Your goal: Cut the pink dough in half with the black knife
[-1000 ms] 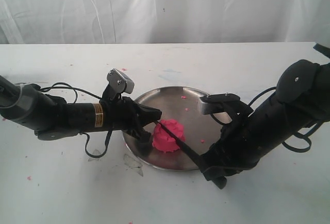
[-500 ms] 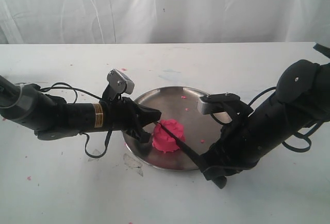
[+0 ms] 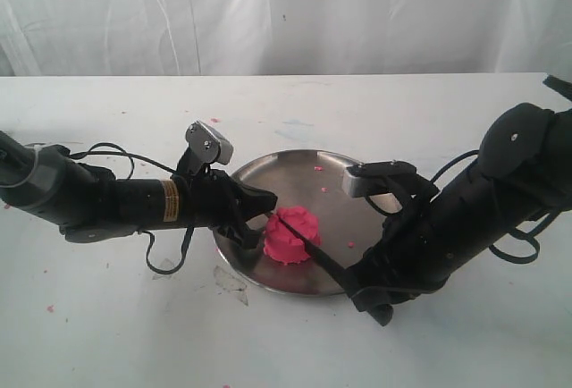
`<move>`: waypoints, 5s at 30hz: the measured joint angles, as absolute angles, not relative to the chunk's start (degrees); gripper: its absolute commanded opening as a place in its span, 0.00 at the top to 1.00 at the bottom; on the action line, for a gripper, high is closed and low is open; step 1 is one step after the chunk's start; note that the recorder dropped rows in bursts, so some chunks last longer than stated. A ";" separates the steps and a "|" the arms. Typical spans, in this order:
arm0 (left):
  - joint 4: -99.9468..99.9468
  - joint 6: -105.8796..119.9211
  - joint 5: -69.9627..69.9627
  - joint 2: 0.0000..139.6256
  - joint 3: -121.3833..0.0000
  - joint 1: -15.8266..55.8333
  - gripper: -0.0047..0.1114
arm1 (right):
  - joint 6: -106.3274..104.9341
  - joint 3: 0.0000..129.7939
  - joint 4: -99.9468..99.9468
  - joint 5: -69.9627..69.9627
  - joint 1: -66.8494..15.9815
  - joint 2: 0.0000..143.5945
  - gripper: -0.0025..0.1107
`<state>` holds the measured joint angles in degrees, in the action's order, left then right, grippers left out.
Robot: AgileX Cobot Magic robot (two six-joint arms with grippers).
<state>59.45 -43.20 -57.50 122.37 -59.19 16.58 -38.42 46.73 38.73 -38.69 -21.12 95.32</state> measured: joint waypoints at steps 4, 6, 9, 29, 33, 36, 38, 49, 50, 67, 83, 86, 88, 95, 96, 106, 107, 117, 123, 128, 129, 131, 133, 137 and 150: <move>59.56 -43.20 -57.26 122.37 -59.19 16.58 0.96 | -38.42 46.73 38.73 -38.47 -21.12 95.32 0.98; 59.56 -43.20 -57.14 122.37 -59.19 16.58 0.96 | -38.42 46.73 38.73 -38.47 -21.12 95.32 0.98; 59.56 -43.20 -56.95 122.37 -59.19 16.58 0.96 | -38.42 46.73 38.73 -38.36 -21.12 95.32 0.98; 59.78 -43.20 -55.93 122.37 -59.19 16.58 0.96 | -38.42 46.73 38.73 -38.25 -21.12 95.32 0.98; 59.92 -43.20 -55.85 122.37 -59.19 16.58 0.96 | -38.42 46.73 38.73 -38.25 -21.12 95.32 0.98; 59.92 -43.20 -55.85 122.37 -59.19 16.58 0.96 | -38.42 46.73 38.73 -38.25 -21.12 95.32 0.98; 59.92 -43.20 -55.85 122.37 -59.19 16.58 0.96 | -38.42 46.73 38.73 -38.25 -21.12 95.32 0.98; 59.92 -43.20 -55.85 122.37 -59.19 16.58 0.96 | -38.42 46.73 38.73 -38.25 -21.12 95.49 0.98; 59.92 -43.20 -55.85 122.37 -59.19 16.58 0.96 | -38.42 46.73 38.73 -38.25 -21.12 95.49 0.98; 59.92 -43.20 -55.85 122.37 -59.19 16.58 0.96 | -38.42 46.73 38.73 -38.25 -21.12 95.49 0.98; 61.02 -43.20 -55.85 122.37 -59.19 16.58 0.96 | -38.22 46.73 37.17 -38.72 -21.12 95.49 0.98; 61.05 -43.20 -55.72 122.37 -59.19 16.58 0.96 | -38.22 46.73 37.02 -38.77 -21.12 95.49 0.98; 61.17 -43.20 -55.67 122.37 -59.19 16.58 0.96 | -38.22 46.73 36.93 -38.77 -21.12 95.49 0.98; 61.20 -43.20 -55.58 122.37 -59.19 16.58 0.96 | -38.22 46.73 36.91 -39.14 -21.12 97.52 0.98; 61.20 -43.20 -55.58 122.37 -59.19 16.58 0.96 | -38.22 46.95 37.12 -39.49 -21.12 98.19 0.98; 61.20 -43.44 -55.46 122.37 -59.19 16.58 0.96 | -38.11 48.97 36.71 -42.25 -21.12 99.34 0.98; 61.20 -43.44 -55.46 122.37 -59.19 16.58 0.96 | -38.11 48.97 36.71 -42.25 -21.12 99.34 0.98; 61.29 -43.44 -55.46 122.37 -59.19 16.58 0.96 | -38.11 48.97 36.71 -42.27 -21.12 99.44 0.98; 61.29 -43.44 -55.46 122.37 -59.19 16.58 0.96 | -38.11 48.97 36.71 -42.39 -21.12 99.44 0.98; 61.39 -43.44 -55.33 122.37 -59.19 16.58 0.96 | -38.11 48.97 36.71 -42.39 -21.12 99.44 0.98; 61.39 -43.44 -55.22 122.37 -59.19 16.58 0.96 | -38.11 48.97 36.71 -42.39 -21.12 99.44 0.98; 61.39 -43.44 -54.86 122.37 -59.19 16.58 0.96 | -38.11 48.97 36.71 -42.39 -21.12 99.44 0.98; 61.39 -43.44 -54.59 122.37 -59.19 16.58 0.96 | -38.11 48.97 36.71 -42.39 -21.12 99.44 0.98; 61.39 -43.44 -54.13 122.37 -59.19 16.58 0.96 | -38.11 48.97 36.71 -42.39 -21.12 99.44 0.98; 60.61 -41.18 -51.25 120.78 -59.19 16.58 0.96 | -38.11 48.97 36.71 -42.39 -21.12 99.44 0.98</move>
<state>60.61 -41.18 -51.25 120.78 -59.19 16.58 -38.11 48.97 36.71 -42.39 -21.12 99.44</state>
